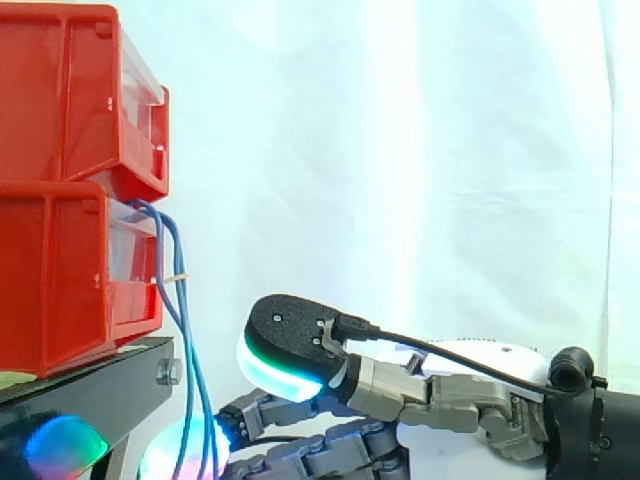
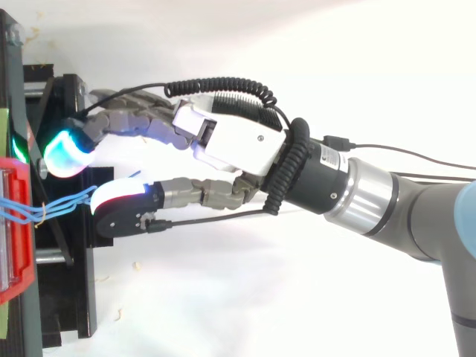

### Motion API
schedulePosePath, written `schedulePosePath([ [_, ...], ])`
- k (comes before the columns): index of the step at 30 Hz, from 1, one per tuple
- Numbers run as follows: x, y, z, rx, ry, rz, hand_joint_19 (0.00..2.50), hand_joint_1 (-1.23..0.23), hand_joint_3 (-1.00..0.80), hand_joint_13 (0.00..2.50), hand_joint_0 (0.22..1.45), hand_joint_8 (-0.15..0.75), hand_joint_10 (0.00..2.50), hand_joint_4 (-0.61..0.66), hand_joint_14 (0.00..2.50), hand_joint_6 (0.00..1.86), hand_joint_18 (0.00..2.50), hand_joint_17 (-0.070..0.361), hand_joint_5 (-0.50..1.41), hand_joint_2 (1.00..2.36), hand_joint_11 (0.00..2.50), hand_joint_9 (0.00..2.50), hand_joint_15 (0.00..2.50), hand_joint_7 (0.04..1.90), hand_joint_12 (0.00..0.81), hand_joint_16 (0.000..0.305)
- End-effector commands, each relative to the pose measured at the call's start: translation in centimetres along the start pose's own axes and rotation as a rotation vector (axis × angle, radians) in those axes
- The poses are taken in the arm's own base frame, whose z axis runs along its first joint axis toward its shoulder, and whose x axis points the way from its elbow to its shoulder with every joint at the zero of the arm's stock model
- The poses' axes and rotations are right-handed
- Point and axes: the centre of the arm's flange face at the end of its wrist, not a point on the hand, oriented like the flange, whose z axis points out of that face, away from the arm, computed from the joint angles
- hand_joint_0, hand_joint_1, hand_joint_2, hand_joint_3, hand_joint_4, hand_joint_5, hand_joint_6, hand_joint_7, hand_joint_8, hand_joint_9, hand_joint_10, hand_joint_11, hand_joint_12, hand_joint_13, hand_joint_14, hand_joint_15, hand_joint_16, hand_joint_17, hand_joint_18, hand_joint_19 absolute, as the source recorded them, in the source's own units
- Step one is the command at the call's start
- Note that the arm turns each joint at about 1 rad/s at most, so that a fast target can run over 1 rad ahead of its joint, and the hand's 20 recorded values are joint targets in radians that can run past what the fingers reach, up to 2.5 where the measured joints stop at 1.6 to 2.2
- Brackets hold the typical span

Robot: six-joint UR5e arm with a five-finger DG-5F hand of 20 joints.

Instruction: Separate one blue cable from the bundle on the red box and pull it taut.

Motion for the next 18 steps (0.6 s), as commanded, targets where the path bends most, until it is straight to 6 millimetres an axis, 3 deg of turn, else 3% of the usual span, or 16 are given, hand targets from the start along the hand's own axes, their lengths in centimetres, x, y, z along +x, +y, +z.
schedulePosePath([
  [1,0.8,0.4,0.0,-0.021,0.013,-0.015,0.1,-0.42,-0.48,0.19,0.5,0.251,0.0,0.23,0.0,0.5,0.0,0.099,-0.2,1.0,0.09,0.42,0.02,0.73,0.346,0.044],
  [18,2.9,3.3,0.8,-0.231,0.182,0.152,0.12,-0.44,-0.48,0.29,0.52,0.251,0.0,0.31,0.0,0.5,0.1,0.092,-0.12,1.0,0.11,0.52,0.04,0.98,0.337,0.041],
])
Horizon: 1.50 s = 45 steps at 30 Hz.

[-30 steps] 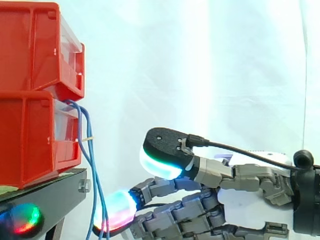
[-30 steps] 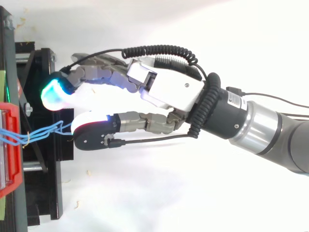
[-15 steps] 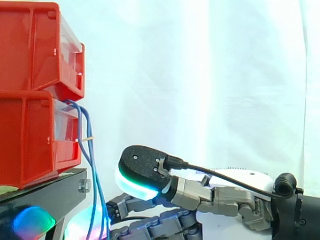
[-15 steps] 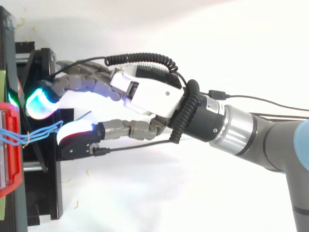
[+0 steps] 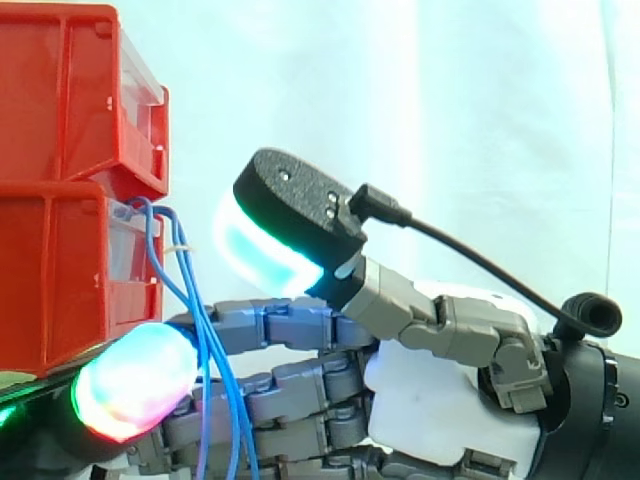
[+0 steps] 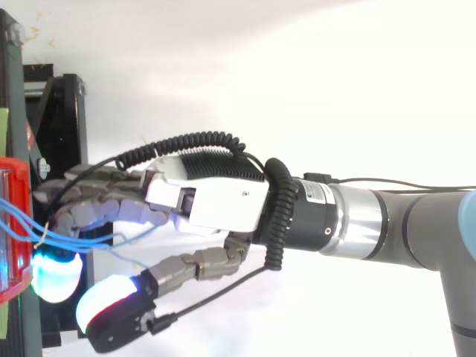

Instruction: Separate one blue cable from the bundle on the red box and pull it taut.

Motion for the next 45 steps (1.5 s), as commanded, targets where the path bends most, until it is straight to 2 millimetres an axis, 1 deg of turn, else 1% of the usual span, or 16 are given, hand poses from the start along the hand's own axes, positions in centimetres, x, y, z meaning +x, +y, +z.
schedulePosePath([
  [1,0.2,0.3,0.2,-0.024,0.017,0.029,0.12,-0.44,-0.48,0.3,0.52,0.25,0.01,0.31,0.0,0.5,0.1,0.092,-0.12,1.0,0.1,0.52,0.05,1.0,0.337,0.041],
  [4,0.1,0.2,0.2,-0.027,0.031,0.041,0.12,-0.45,-0.47,0.3,0.52,0.25,0.0,0.29,0.0,0.5,0.12,0.09,-0.11,1.0,0.11,0.54,0.05,1.05,0.334,0.04],
  [9,-0.5,0.1,0.3,-0.033,0.05,0.06,0.13,-0.45,-0.47,0.31,0.53,0.25,0.0,0.28,0.0,0.5,0.12,0.09,-0.11,1.0,0.12,0.54,0.06,1.1,0.332,0.04],
  [16,-1.4,-0.2,0.4,-0.025,0.044,0.067,0.13,-0.45,-0.47,0.32,0.53,0.249,0.0,0.29,0.0,0.5,0.13,0.089,-0.11,1.0,0.12,0.54,0.06,1.08,0.333,0.04],
  [17,-2.2,-0.5,0.4,-0.016,0.036,0.088,0.13,-0.45,-0.47,0.32,0.53,0.248,0.0,0.29,0.0,0.5,0.13,0.089,-0.11,1.0,0.12,0.54,0.06,1.07,0.333,0.04],
  [21,-2.9,-1.3,0.0,0.015,0.034,0.09,0.13,-0.45,-0.47,0.32,0.53,0.248,0.0,0.29,0.0,0.5,0.13,0.089,-0.11,1.0,0.12,0.54,0.06,1.05,0.333,0.04],
  [23,-3.3,-2.5,-1.0,0.054,0.041,0.08,0.13,-0.45,-0.47,0.32,0.52,0.249,0.0,0.29,0.0,0.5,0.12,0.089,-0.11,1.0,0.12,0.54,0.06,1.06,0.334,0.04],
  [26,-3.3,-3.5,-2.0,0.08,0.046,0.084,0.13,-0.45,-0.47,0.32,0.52,0.248,0.0,0.29,0.0,0.5,0.12,0.09,-0.11,1.0,0.12,0.54,0.06,1.05,0.334,0.04],
  [28,-3.4,-3.7,-2.0,0.084,0.045,0.097,0.14,-0.45,-0.47,0.32,0.52,0.247,0.0,0.29,0.0,0.5,0.12,0.09,-0.11,1.0,0.12,0.54,0.06,1.06,0.335,0.04],
  [34,-3.6,-3.6,-2.0,0.083,0.043,0.106,0.13,-0.45,-0.47,0.32,0.52,0.248,0.0,0.29,0.0,0.5,0.12,0.09,-0.11,1.0,0.12,0.55,0.06,1.07,0.334,0.04],
  [38,-3.7,-3.1,-1.8,0.076,0.041,0.105,0.13,-0.45,-0.46,0.32,0.53,0.248,0.0,0.28,0.0,0.5,0.13,0.089,-0.11,1.0,0.12,0.55,0.07,1.1,0.335,0.04],
  [41,-3.9,-2.5,-1.6,0.069,0.039,0.107,0.13,-0.47,-0.43,0.33,0.54,0.245,0.0,0.26,0.0,0.5,0.12,0.087,-0.1,1.01,0.12,0.55,0.06,1.18,0.329,0.039],
  [42,-4.1,-1.7,-1.4,0.06,0.037,0.109,0.14,-0.5,-0.4,0.33,0.56,0.243,0.0,0.2,0.0,0.52,0.13,0.085,-0.09,1.01,0.12,0.55,0.06,1.23,0.326,0.038],
  [43,-4.3,-1.1,-1.2,0.051,0.038,0.11,0.14,-0.51,-0.38,0.33,0.56,0.242,0.0,0.19,0.0,0.55,0.13,0.085,-0.1,1.01,0.13,0.55,0.06,1.22,0.325,0.038],
  [45,-4.3,-0.9,-1.2,0.053,0.039,0.104,0.15,-0.54,-0.32,0.33,0.58,0.238,0.01,0.15,0.0,0.7,0.13,0.084,-0.14,1.02,0.17,0.55,0.07,0.98,0.323,0.037],
])
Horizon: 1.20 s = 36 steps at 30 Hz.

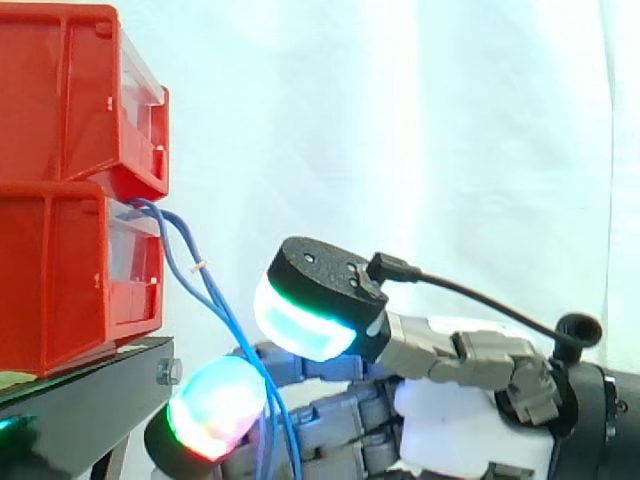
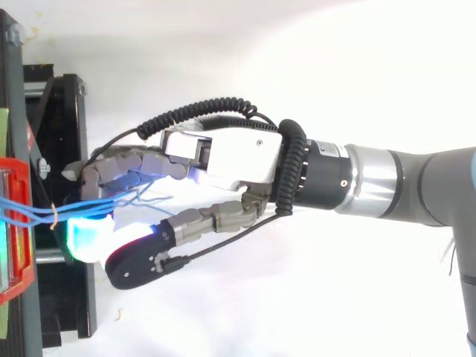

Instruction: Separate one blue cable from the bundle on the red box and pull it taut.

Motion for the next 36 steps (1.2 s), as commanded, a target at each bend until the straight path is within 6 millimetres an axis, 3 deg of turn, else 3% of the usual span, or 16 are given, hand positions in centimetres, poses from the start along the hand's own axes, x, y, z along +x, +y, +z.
schedulePosePath([
  [1,-0.2,1.1,0.1,0.0,0.002,-0.011,0.15,-0.54,-0.31,0.33,0.58,0.237,0.01,0.15,0.0,0.74,0.14,0.083,-0.15,1.02,0.17,0.55,0.07,0.93,0.323,0.037],
  [5,-0.5,1.4,-0.3,0.038,0.012,-0.026,0.16,-0.57,-0.28,0.34,0.58,0.235,0.01,0.16,0.0,0.82,0.15,0.083,-0.18,1.02,0.19,0.54,0.09,0.82,0.322,0.037],
  [8,-1.0,2.2,-0.4,0.055,0.017,-0.031,0.17,-0.57,-0.37,0.34,0.54,0.239,0.01,0.19,0.0,0.81,0.15,0.087,-0.18,1.01,0.2,0.54,0.09,0.78,0.33,0.039],
  [12,-1.5,2.4,-0.5,0.074,0.014,-0.041,0.17,-0.51,-0.46,0.35,0.5,0.253,0.01,0.21,0.0,0.68,0.16,0.094,-0.15,1.0,0.19,0.54,0.1,0.92,0.348,0.042],
  [23,-3.0,0.3,-2.0,0.148,-0.085,-0.132,0.18,-0.42,-0.5,0.33,0.47,0.263,0.01,0.24,0.0,0.51,0.15,0.101,-0.13,1.0,0.19,0.54,0.1,1.17,0.363,0.045],
  [36,-2.2,-1.7,-1.8,0.128,-0.142,-0.165,0.2,-0.4,-0.5,0.33,0.47,0.262,0.01,0.27,0.0,0.5,0.14,0.104,-0.14,1.0,0.19,0.52,0.1,1.11,0.366,0.046],
])
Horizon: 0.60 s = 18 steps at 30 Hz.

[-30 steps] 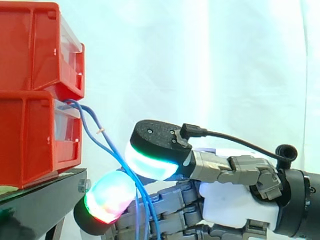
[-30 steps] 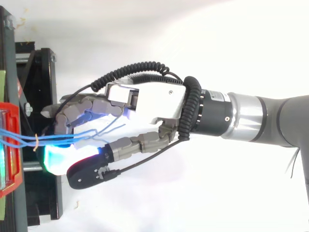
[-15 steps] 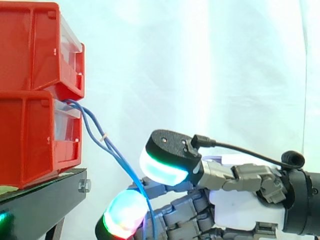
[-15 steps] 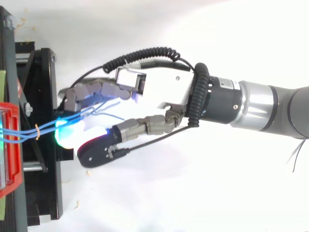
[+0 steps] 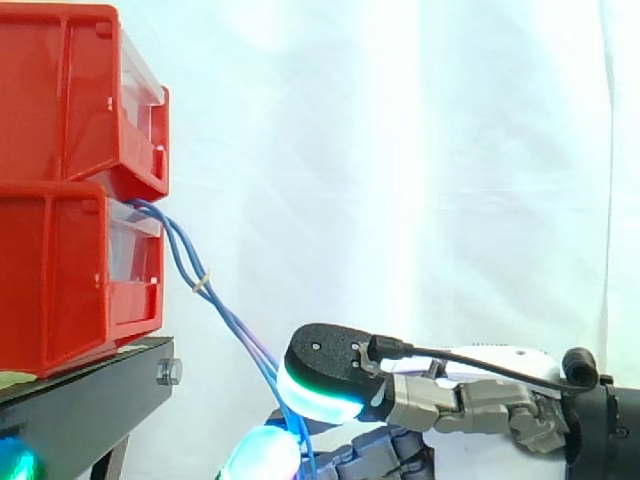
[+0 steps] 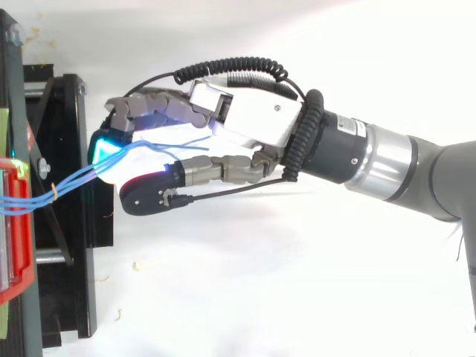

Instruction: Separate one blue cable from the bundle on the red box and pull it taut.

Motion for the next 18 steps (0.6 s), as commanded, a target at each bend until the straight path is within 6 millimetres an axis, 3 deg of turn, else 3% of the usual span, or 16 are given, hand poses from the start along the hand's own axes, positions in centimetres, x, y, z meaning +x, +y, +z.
schedulePosePath([
  [1,0.46,-0.08,0.18,-0.023,-0.012,0.011,0.2,-0.4,-0.5,0.33,0.47,0.262,0.01,0.27,0.0,0.5,0.14,0.104,-0.14,1.0,0.19,0.52,0.1,1.1,0.366,0.046],
  [18,-0.35,-0.15,0.51,-0.037,-0.005,0.064,0.2,-0.39,-0.5,0.34,0.49,0.258,0.01,0.24,0.0,0.5,0.15,0.1,-0.12,1.0,0.18,0.54,0.11,1.19,0.358,0.045],
])
